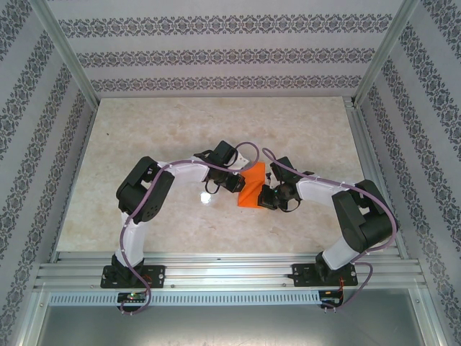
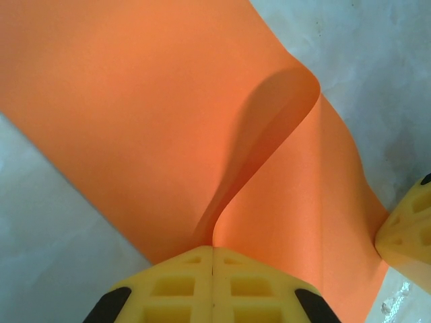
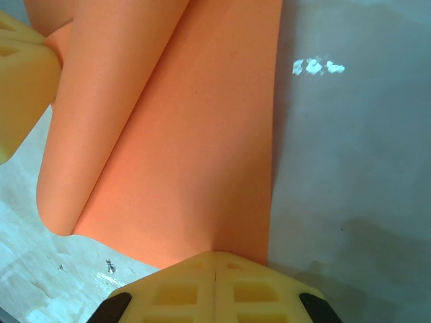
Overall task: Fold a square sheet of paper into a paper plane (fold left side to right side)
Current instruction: Fold the triangle a second time at the center of the table.
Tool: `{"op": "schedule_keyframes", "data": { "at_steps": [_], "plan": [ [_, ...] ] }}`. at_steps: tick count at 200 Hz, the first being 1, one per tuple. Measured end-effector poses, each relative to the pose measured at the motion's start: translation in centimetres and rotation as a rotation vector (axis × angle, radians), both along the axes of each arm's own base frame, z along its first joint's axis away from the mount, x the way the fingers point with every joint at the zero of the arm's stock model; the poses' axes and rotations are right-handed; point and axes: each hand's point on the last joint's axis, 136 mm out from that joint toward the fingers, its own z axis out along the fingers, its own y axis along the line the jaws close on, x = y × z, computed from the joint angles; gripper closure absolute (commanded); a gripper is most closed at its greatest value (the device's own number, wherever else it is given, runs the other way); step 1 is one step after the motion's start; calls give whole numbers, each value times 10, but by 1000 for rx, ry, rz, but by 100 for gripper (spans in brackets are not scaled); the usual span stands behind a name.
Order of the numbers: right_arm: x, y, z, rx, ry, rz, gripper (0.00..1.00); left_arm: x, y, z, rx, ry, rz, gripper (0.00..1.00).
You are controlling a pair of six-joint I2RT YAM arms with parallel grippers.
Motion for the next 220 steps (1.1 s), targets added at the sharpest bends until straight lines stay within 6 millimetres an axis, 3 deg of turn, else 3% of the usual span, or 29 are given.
{"op": "schedule_keyframes", "data": {
  "at_steps": [24, 72, 108, 133, 183, 220],
  "plan": [
    [0, 0, 0, 0, 1, 0, 93, 0, 0, 0, 2, -1, 1, 96],
    [3, -2, 6, -13, -16, 2, 81, 0, 1, -1, 5, -4, 2, 97],
    [21, -14, 45, 41, -121, -56, 87, 0, 1, -1, 0, -10, 2, 97],
    [36, -10, 65, 97, -181, -91, 92, 0, 1, -1, -3, -13, 2, 97],
    [49, 23, 49, 150, -148, -89, 95, 0, 1, -2, -2, -15, 2, 97],
    [65, 36, 45, 174, -148, -117, 95, 1, 1, -2, 0, -16, 3, 97]
  ]
}}
